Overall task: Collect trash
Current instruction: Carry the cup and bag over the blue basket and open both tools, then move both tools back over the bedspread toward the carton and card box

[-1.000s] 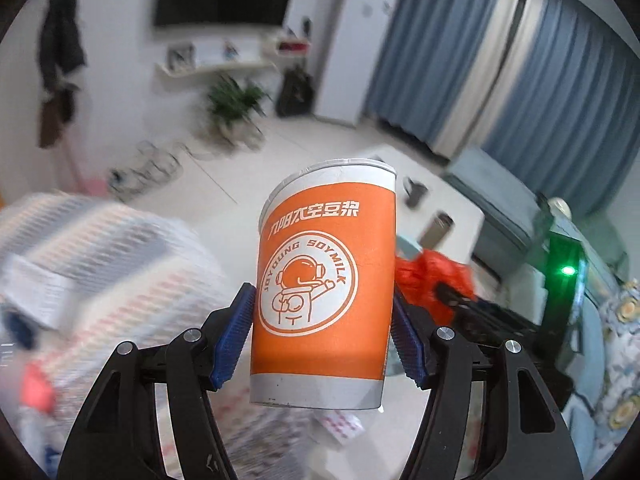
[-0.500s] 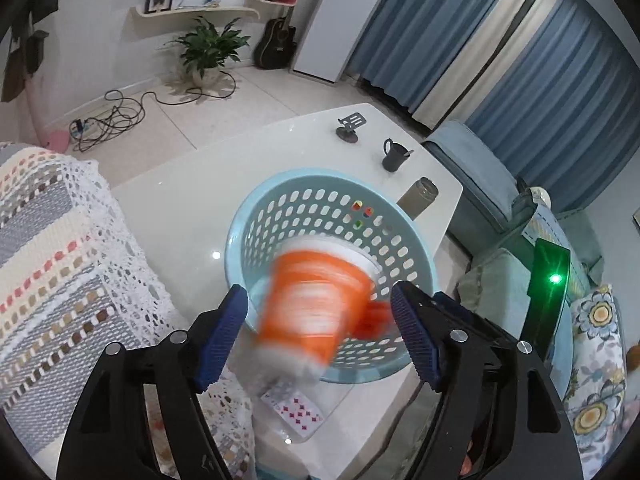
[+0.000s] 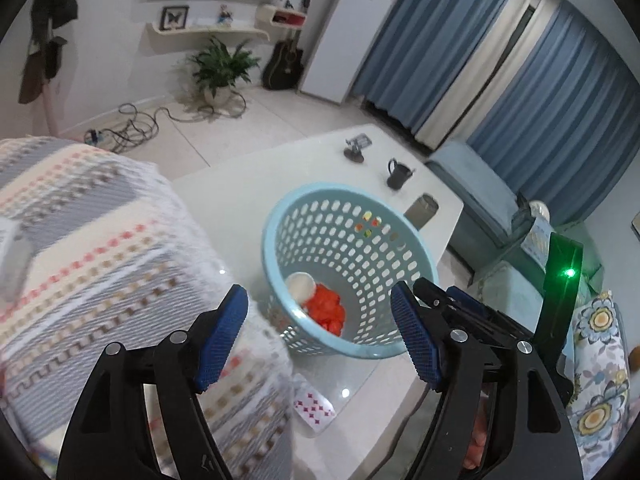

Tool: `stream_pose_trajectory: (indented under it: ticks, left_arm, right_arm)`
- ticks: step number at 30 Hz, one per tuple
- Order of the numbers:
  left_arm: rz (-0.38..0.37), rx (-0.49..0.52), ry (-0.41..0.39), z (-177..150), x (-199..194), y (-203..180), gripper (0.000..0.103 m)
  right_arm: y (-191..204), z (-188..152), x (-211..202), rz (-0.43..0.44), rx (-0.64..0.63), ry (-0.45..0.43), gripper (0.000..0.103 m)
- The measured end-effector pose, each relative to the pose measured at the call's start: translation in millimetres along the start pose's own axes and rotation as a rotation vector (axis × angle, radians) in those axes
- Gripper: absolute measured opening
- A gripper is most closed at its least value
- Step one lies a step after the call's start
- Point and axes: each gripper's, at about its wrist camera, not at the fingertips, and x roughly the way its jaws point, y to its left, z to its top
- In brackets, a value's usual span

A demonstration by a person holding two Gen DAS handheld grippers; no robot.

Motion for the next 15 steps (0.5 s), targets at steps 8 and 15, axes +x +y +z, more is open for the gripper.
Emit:
stream_pose_trajectory:
  ticks: [8, 15]
  left_arm:
    - [0.078, -0.059, -0.176, -22, -116, 34, 0.072]
    - [0.264, -0.13, -0.256, -61, -199, 91, 0.072]
  right_arm:
    - [98, -20, -71, 0.151, -0.234, -0.117, 0.056]
    - [177, -73, -111, 0.303, -0.397, -0.116, 0.056]
